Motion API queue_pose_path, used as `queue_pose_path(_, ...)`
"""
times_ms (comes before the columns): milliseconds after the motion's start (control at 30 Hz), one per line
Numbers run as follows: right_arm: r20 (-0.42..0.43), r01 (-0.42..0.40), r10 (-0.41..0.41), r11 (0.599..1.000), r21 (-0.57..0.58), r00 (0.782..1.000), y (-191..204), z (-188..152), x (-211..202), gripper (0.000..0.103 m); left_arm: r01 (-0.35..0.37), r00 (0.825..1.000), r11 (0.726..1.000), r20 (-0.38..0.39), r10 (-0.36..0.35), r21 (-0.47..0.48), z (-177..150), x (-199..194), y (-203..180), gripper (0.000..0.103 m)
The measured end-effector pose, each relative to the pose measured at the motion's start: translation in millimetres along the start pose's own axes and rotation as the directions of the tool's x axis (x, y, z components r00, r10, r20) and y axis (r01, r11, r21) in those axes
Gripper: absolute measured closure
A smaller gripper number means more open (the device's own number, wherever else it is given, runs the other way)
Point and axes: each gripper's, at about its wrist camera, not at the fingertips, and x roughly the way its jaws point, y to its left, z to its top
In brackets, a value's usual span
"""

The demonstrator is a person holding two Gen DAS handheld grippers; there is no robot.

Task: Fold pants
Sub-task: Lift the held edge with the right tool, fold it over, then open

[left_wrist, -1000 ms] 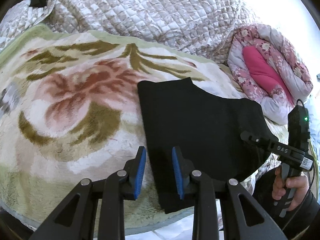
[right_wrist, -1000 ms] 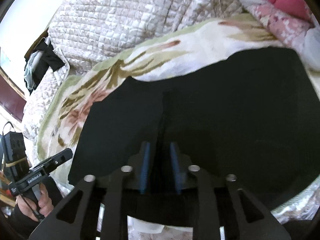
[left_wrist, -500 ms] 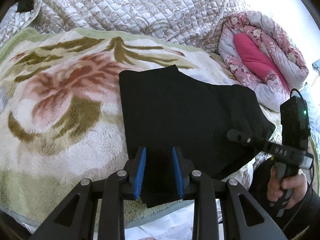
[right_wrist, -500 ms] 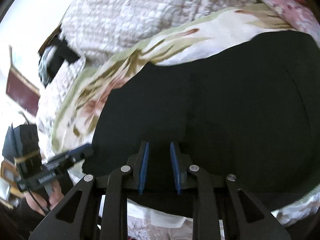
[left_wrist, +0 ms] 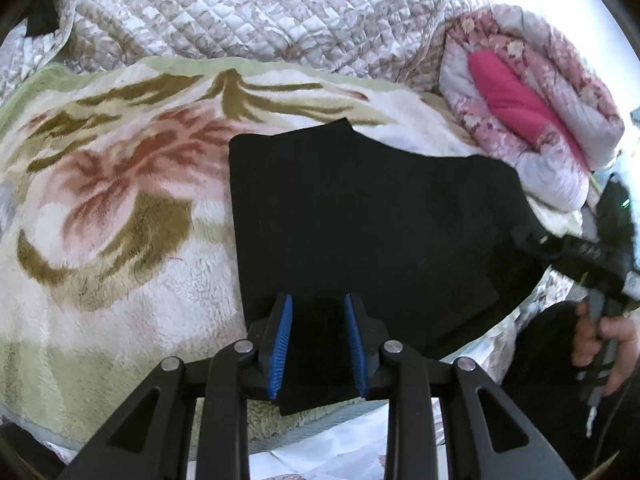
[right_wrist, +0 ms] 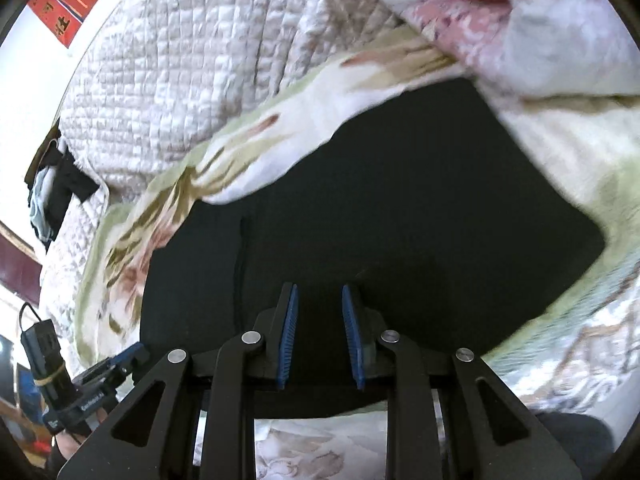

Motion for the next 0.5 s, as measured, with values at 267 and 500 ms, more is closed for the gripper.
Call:
queue_pose_path(267,0.093,0.065,-0.071,0.995,0.073,0.993,-30.0,8.6,-38.0,0.054,-0.045,0.999,0.998,-0.010,0.046,0.040,-0.2,0.6,-7.7,0.074)
queue_pose_path(500,0.160,0.091,-0.128,0.971,0.222,0.979,-74.2,11.6,-64.6,0.053,-0.046,0.999,0.998,-0.010,0.047,0.042,1.1,-0.4,-8.4,0.073)
